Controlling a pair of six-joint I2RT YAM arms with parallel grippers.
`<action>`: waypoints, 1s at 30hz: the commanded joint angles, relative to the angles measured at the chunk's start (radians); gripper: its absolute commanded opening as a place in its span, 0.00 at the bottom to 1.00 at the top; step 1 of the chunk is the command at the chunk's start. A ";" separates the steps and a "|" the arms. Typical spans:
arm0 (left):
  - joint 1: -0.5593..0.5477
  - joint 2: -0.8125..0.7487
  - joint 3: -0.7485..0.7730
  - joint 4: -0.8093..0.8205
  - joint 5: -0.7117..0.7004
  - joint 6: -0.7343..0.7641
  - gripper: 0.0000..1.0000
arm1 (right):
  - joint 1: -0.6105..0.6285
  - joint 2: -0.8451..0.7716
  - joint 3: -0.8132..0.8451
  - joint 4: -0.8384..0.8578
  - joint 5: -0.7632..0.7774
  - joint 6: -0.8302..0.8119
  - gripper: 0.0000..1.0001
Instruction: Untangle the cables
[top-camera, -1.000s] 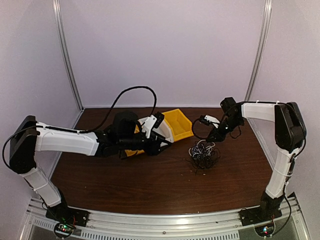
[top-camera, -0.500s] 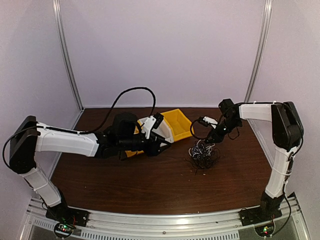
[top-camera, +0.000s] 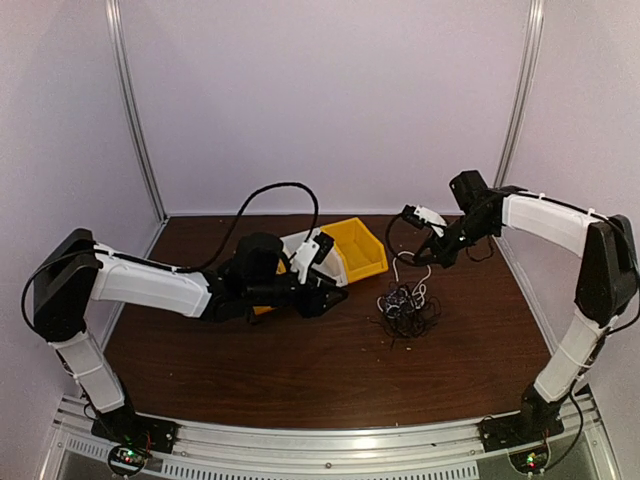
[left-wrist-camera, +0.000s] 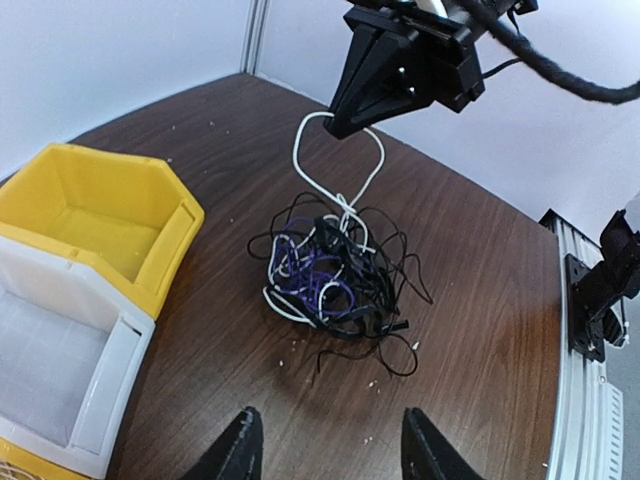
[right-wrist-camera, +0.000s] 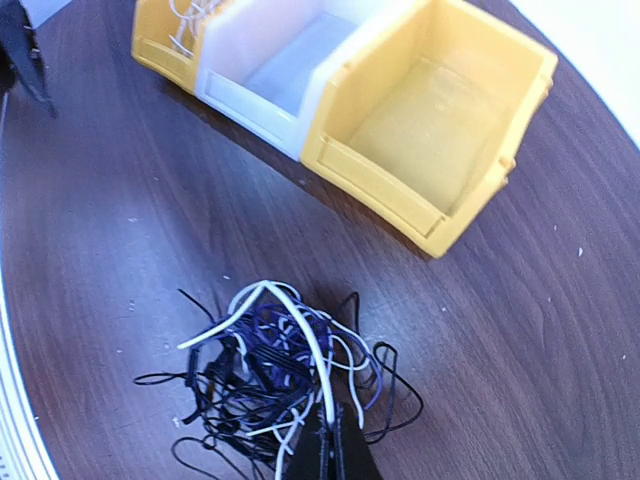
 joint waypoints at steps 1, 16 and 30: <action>-0.030 0.012 -0.016 0.269 0.017 0.059 0.50 | 0.064 -0.117 0.041 -0.066 -0.069 0.023 0.00; -0.137 0.418 0.279 0.770 -0.121 0.148 0.54 | 0.215 -0.259 0.305 -0.090 -0.347 0.195 0.00; -0.137 0.782 0.656 0.709 -0.170 0.133 0.18 | 0.219 -0.255 0.725 -0.041 -0.473 0.323 0.00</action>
